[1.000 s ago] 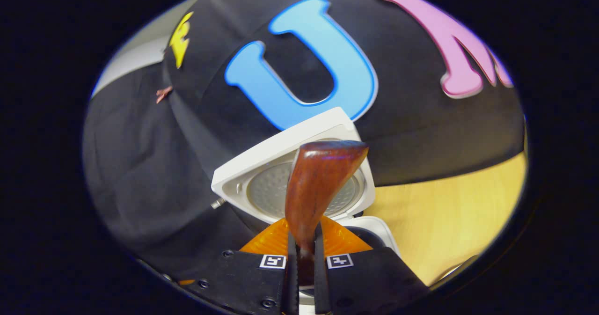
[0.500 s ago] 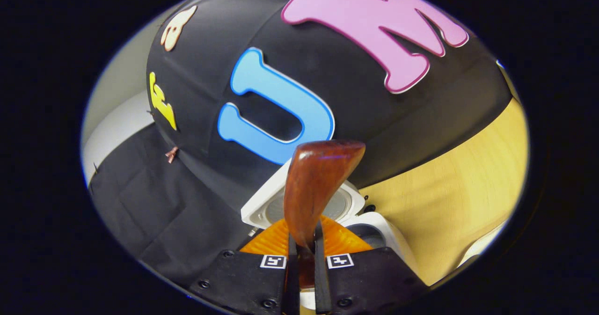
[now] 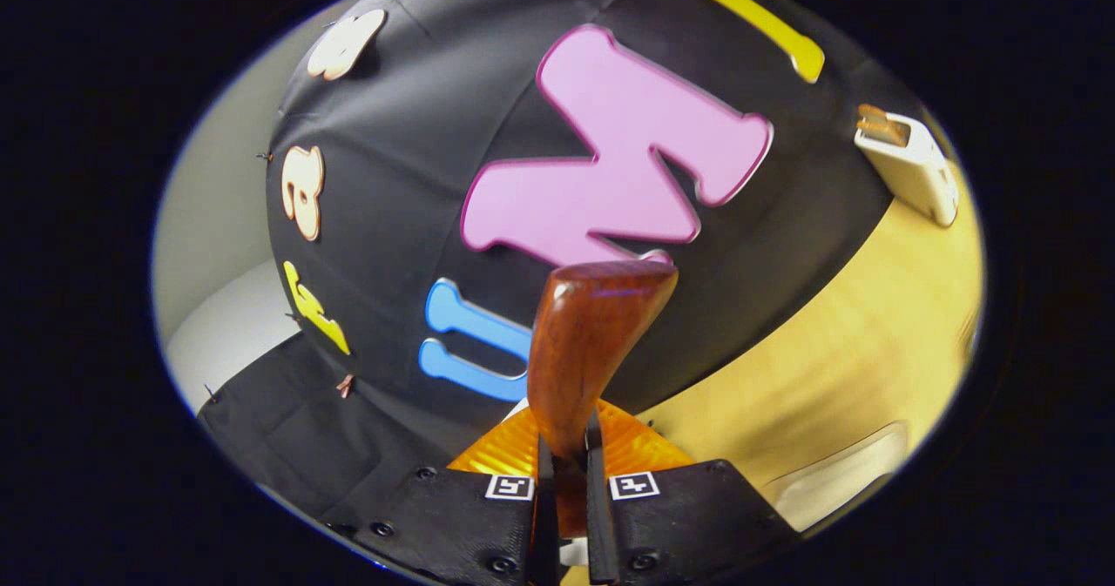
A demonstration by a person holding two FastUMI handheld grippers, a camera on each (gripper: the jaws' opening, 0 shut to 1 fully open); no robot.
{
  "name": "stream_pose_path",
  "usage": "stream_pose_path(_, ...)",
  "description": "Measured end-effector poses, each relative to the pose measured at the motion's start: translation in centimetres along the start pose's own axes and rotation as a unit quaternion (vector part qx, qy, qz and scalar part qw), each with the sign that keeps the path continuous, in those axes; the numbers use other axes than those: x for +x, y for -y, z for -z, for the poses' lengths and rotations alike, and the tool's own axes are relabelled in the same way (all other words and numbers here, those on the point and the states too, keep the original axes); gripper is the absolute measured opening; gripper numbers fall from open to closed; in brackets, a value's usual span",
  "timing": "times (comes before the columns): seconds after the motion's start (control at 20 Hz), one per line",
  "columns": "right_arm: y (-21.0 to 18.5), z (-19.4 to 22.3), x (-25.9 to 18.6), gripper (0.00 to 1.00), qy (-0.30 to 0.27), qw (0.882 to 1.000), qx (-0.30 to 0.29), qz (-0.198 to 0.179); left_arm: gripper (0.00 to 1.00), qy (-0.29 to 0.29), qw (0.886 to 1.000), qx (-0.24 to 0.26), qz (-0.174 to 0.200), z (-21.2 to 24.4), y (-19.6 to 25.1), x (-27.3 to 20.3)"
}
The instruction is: Close the left gripper, press the button to open the rice cooker; take a wooden spoon from the chopstick holder with the right hand, scoop a spoonful of rice and pour it into the rice cooker, then put the wooden spoon back into the chopstick holder.
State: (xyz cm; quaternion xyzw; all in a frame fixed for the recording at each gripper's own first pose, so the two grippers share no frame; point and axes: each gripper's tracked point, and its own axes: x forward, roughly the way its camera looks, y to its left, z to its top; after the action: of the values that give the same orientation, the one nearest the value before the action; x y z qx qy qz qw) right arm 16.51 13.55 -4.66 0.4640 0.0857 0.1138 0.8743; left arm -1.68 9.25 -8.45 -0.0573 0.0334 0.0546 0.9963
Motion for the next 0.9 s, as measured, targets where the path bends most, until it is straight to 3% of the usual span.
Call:
stream_pose_path(0.2,6.4,-6.9,-5.6,0.17,0.051,0.997,-0.013,0.054,0.95,-0.004,1.0,0.005,0.011,0.0,2.2,0.9)
stream_pose_path(0.4,14.5,-11.3,-10.9,0.17,0.092,0.987,-0.012,0.131,0.95,-0.008,1.0,0.01,0.023,-0.2,4.3,1.7)
stream_pose_path(0.7,25.0,-14.5,-15.9,0.17,0.106,0.965,-0.056,0.235,0.96,-0.009,0.999,0.023,0.027,-0.7,6.3,2.1)
stream_pose_path(0.9,28.9,-14.5,-17.1,0.17,0.092,0.958,-0.068,0.263,0.95,-0.016,0.999,0.021,0.024,-0.6,7.1,2.1)
